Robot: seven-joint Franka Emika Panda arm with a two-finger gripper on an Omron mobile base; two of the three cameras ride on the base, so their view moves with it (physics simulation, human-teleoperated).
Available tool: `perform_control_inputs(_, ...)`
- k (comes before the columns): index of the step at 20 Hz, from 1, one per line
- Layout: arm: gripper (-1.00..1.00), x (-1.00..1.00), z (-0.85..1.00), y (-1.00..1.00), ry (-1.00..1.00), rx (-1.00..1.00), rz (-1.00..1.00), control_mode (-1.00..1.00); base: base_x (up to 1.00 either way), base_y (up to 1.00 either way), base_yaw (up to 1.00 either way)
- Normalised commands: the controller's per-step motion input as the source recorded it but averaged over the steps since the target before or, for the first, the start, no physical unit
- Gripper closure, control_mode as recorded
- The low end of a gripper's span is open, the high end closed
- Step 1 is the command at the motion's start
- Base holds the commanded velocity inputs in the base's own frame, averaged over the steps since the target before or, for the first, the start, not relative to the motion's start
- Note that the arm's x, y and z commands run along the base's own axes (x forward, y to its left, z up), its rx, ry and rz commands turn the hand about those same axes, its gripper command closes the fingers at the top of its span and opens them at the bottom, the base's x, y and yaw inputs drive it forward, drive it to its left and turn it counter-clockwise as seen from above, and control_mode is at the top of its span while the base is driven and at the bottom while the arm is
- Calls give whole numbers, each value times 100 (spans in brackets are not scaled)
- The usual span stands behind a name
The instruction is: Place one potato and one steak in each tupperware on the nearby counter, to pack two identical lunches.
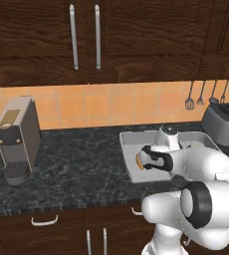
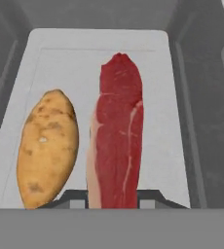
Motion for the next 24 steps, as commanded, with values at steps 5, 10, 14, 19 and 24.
perform_control_inputs(5, 100, 50, -57, 0, 6, 0, 0, -100, 0, 0, 0)
perform_control_inputs(10, -100, 33, -76, 6, 2, 0, 0, -100, 0, 0, 0)
perform_control_inputs(14, -100, 0, -79, 0, 0, 0, 0, -100, 0, 0, 0)
perform_control_inputs(19, -100, -16, -35, 0, 0, 0, 0, -100, 0, 0, 0)
perform_control_inputs(24, -100, -99, 41, 19, -9, 0, 0, -100, 0, 0, 0)
